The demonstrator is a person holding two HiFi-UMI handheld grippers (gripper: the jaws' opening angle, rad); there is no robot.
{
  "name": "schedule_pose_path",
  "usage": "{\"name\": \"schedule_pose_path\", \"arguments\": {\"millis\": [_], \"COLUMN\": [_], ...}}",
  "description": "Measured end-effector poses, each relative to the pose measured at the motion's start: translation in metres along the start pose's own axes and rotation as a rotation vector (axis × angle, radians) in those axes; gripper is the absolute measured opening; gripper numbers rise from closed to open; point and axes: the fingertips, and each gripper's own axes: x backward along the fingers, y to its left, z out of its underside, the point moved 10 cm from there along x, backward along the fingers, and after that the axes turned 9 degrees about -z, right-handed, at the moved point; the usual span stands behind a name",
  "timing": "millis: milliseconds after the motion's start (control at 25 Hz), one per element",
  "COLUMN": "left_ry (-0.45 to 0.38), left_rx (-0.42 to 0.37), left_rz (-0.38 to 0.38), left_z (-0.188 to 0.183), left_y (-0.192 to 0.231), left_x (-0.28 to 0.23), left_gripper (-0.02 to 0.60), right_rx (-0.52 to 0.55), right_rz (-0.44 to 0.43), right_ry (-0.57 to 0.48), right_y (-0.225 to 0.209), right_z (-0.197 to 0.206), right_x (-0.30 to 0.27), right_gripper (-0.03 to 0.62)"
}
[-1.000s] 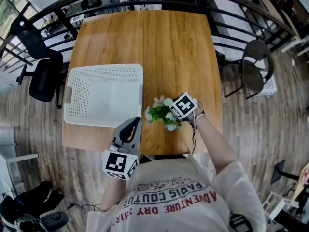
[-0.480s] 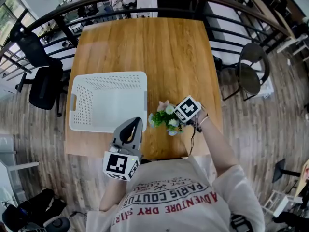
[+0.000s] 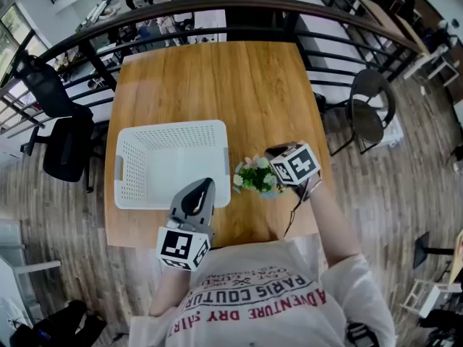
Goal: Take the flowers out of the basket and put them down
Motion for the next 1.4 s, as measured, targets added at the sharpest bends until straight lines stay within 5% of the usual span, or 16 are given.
{"name": "schedule_pose_path", "arguments": {"millis": [400,760,1400], "left_ry": [-0.038,-0.082,-0.066], "left_rx": [-0.053,-0.068,-0.052], "left_rz": [0.005,-0.076,-0.110], "left_z": [-0.025,-0.036,-0.024], "left_y": [0.047,0.095,0.110], "left_x": [0.016,0.031,0.034], "left_gripper": [0.026,0.026,0.026], "right_rx": [0.100,0.164,0.236], "right_rz": [0.083,0.187,0.183], "right_ry": [-0.469,-0.719,-0.756], "right_y": [0.079,0.142,0.165], "right_z": [-0.060,-0.061,-0.053], "right_x": [0.040,0.034,0.031], "right_gripper": [0.029,0.029,0.028]}}
